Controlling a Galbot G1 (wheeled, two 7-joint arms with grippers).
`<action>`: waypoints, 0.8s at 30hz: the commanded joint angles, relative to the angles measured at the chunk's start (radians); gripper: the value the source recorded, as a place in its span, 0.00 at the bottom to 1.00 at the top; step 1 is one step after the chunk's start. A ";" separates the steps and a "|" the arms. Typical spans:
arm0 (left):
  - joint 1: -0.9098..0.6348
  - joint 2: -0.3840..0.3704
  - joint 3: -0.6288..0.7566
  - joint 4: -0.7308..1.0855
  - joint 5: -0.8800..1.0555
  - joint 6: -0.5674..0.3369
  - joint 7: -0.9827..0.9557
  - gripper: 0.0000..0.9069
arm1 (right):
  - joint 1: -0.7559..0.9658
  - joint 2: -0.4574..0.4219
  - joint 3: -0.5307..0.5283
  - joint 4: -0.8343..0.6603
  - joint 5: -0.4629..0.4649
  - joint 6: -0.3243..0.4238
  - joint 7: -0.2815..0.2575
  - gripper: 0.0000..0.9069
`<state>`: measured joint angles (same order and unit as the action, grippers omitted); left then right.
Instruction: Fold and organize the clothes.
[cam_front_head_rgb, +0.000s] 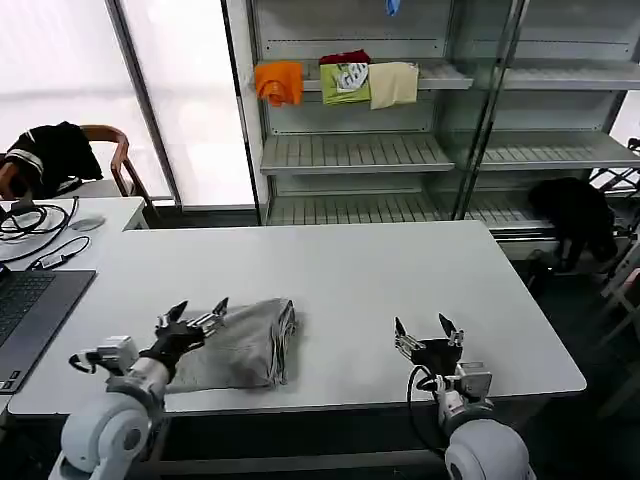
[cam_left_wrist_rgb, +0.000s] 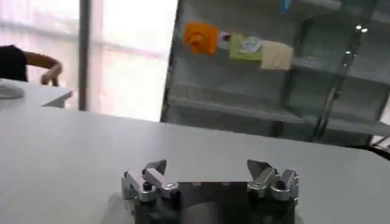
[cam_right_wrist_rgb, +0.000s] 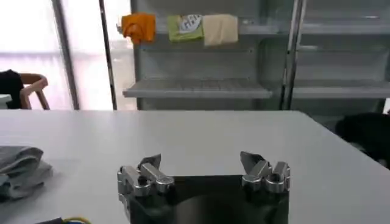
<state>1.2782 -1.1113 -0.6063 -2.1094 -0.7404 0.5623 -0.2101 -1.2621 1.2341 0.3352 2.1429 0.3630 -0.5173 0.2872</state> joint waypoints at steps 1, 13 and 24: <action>0.093 0.009 -0.169 0.026 -0.006 0.002 0.037 1.00 | 0.054 -0.011 -0.014 -0.022 0.027 -0.006 0.000 1.00; 0.080 -0.033 -0.111 0.088 0.029 -0.007 0.087 1.00 | 0.051 -0.018 0.000 -0.006 0.026 -0.024 0.000 1.00; 0.067 -0.044 -0.084 0.170 0.053 -0.031 0.116 1.00 | 0.033 -0.017 0.008 -0.007 0.025 -0.017 0.000 1.00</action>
<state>1.3398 -1.1501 -0.6915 -1.9869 -0.6982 0.5396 -0.1127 -1.2322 1.2179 0.3438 2.1375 0.3846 -0.5350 0.2872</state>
